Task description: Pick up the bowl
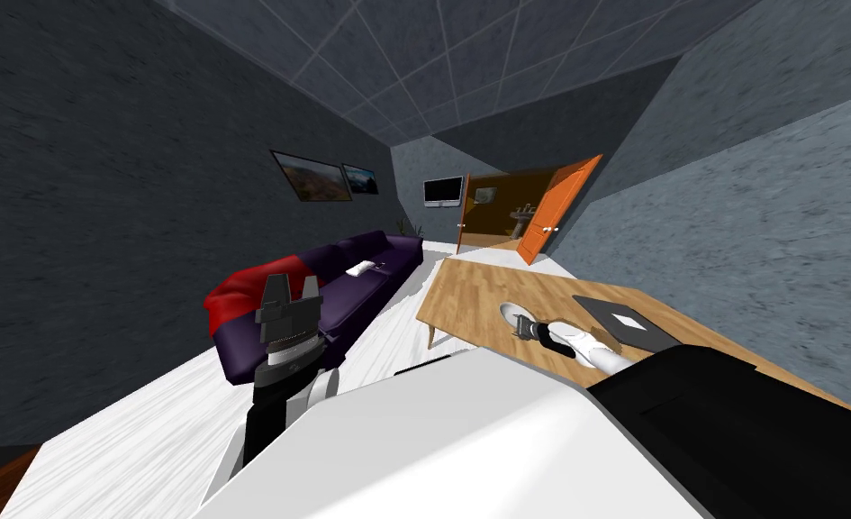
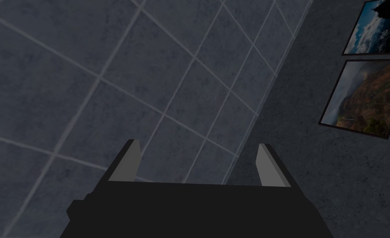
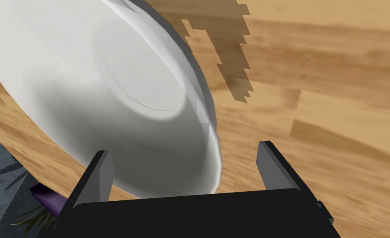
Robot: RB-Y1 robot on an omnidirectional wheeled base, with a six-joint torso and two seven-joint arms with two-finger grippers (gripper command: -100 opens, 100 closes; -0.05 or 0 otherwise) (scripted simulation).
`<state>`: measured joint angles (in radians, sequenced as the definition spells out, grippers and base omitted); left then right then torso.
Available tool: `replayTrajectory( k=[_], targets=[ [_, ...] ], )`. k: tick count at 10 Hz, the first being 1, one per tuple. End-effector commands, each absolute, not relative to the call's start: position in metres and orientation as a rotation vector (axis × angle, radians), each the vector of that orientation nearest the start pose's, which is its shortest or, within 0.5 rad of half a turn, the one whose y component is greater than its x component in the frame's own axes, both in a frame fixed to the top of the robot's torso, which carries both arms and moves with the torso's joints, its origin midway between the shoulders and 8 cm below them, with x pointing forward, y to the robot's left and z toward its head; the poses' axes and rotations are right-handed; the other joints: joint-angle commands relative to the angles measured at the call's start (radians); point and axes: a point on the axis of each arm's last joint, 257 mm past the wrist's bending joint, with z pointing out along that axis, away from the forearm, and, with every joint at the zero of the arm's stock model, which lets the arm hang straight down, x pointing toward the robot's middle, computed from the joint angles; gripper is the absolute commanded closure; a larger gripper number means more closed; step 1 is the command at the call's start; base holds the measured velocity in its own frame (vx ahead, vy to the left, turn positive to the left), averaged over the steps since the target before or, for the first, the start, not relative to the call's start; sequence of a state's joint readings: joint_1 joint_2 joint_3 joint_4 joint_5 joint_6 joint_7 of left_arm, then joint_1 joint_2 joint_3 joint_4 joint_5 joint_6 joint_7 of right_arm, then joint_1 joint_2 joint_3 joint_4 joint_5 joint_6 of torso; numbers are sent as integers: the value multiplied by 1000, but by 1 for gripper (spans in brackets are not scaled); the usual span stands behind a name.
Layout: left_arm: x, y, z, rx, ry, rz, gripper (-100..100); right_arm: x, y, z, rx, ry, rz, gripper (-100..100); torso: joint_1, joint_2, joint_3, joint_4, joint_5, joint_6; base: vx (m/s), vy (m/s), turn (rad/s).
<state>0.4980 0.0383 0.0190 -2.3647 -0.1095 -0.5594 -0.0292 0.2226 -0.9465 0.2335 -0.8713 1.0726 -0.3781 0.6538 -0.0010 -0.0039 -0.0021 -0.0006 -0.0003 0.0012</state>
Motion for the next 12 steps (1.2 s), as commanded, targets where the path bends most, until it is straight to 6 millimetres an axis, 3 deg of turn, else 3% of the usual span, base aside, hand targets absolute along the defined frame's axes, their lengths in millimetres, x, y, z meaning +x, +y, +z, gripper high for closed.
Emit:
replayTrajectory(
  k=[1, 3, 4, 8, 9, 10, 12],
  targets=[
    [317, 258, 70, -430, 611, -1221, 0, 247, -617, -472, -1145, 2348, -534, -100, 0, 0, 0, 0, 0, 0, 40, -15, 12],
    [317, 258, 70, -430, 611, -1221, 0, 243, -617, -473, -1144, 2351, -536, -100, 0, 1, 0, 0, 0, 0, 30, -9, 16],
    [317, 258, 70, -430, 611, -1221, 0, 243, -618, -473, -1143, 2351, -537, 100, 1, 2, 1, 0, 0, 0, 0, 0, 0],
    [317, 258, 70, -430, 611, -1221, 0, 243, -618, -473, -1140, 2351, -538, 100, 1, 3, 1, 0, 0, -1, 0, 1, -3],
    [317, 258, 70, -430, 611, -1221, 0, 243, -618, -473, -1139, 2351, -537, 0, 1, 3, 1, 0, 1, -1, 0, 0, 0],
    [317, 258, 70, -430, 611, -1221, 0, 255, -616, -471, -1146, 2343, -530, 100, 2, 3, 2, 0, 1, -1, -48, 19, -45],
    [317, 258, 70, -430, 611, -1221, 0, 271, -616, -467, -1150, 2335, -524, 100, 3, 7, 4, 1, 2, -1, -75, 16, -49]
  ],
)
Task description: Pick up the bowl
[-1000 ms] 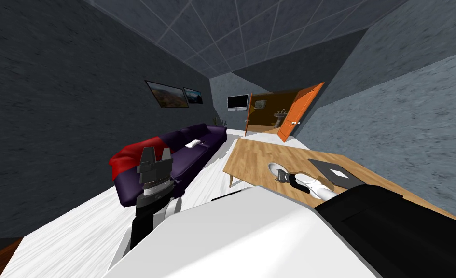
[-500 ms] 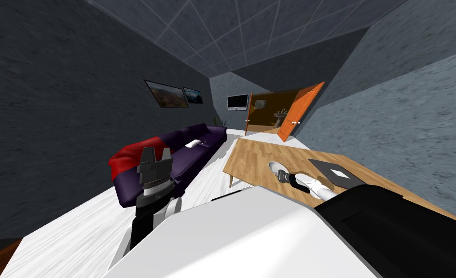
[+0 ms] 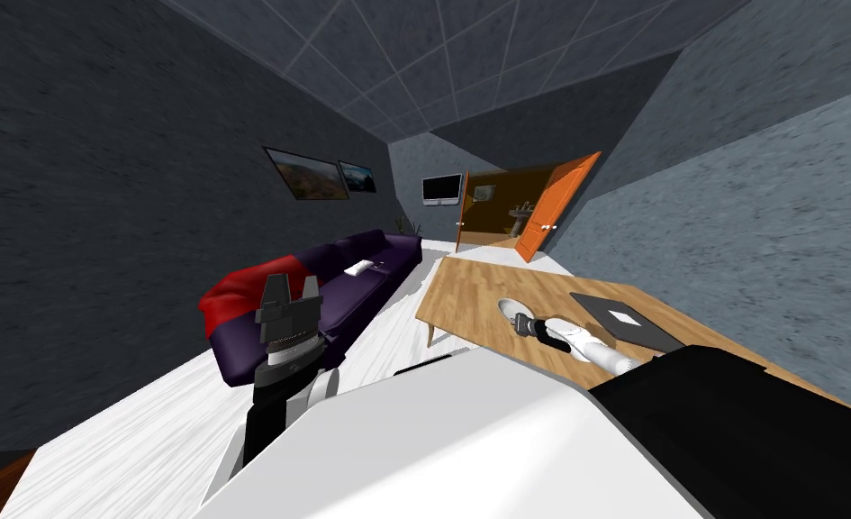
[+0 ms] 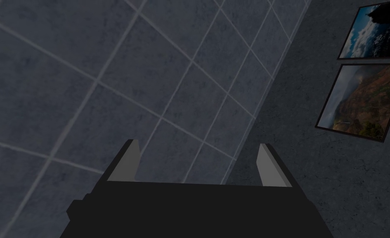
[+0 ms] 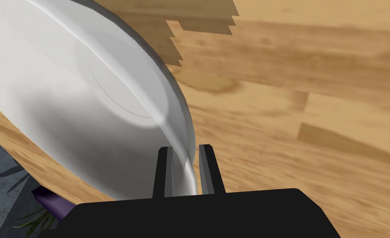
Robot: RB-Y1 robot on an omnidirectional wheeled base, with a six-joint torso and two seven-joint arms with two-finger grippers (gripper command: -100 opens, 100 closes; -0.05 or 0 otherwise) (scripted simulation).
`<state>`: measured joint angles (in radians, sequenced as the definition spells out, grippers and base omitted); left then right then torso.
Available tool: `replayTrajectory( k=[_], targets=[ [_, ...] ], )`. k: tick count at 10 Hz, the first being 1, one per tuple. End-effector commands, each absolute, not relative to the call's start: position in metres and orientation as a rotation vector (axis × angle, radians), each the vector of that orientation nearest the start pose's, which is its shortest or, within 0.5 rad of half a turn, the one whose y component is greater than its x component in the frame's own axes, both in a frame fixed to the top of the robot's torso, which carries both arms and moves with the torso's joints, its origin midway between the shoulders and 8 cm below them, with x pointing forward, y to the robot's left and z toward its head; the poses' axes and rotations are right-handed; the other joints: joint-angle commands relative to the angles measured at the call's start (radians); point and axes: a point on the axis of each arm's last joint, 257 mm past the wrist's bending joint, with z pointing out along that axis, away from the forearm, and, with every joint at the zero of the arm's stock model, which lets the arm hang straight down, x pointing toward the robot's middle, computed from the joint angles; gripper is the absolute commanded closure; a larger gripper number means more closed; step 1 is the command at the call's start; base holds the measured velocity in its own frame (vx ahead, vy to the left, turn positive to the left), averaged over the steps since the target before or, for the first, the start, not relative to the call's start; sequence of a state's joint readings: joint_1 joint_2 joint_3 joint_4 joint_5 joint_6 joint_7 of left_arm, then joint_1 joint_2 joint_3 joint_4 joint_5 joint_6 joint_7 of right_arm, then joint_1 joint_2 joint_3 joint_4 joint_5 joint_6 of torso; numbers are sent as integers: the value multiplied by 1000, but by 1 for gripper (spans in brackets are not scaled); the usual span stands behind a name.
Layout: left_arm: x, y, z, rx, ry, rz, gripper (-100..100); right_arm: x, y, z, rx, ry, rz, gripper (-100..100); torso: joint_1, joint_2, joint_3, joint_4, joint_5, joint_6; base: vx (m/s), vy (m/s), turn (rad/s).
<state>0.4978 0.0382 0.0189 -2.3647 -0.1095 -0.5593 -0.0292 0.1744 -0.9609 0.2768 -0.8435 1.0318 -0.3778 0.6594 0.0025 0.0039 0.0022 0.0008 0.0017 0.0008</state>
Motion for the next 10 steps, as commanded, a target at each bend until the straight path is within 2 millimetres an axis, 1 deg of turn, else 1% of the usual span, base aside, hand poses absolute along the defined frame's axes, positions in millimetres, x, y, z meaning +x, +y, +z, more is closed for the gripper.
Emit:
replayTrajectory(
  k=[1, 5, 6, 8, 9, 10],
  targets=[
    [317, 258, 70, -430, 611, -1221, 0, 269, -614, -469, -1159, 2337, -518, 100, 0, 0, 0, 0, 0, 0, -45, 10, -16],
    [317, 258, 70, -430, 611, -1221, 0, 296, -618, -459, -1167, 2329, -522, 100, 1, -1, 0, 0, 1, 0, -54, 13, -35],
    [317, 258, 70, -430, 611, -1221, 0, 296, -616, -461, -1176, 2329, -518, 100, 1, 0, 0, 0, 1, 0, -46, 6, -12],
    [317, 258, 70, -430, 611, -1221, 0, 309, -620, -454, -1181, 2326, -527, 100, 2, -2, -1, 0, 1, -1, -39, 14, -39],
    [317, 258, 70, -430, 611, -1221, 0, 304, -619, -456, -1179, 2327, -522, 100, 2, -1, 0, 0, 2, 0, -24, 4, -7],
    [317, 258, 70, -430, 611, -1221, 0, 305, -619, -455, -1179, 2327, -524, 0, 2, -2, -1, 0, 2, 0, 0, 0, 0]
  ],
)
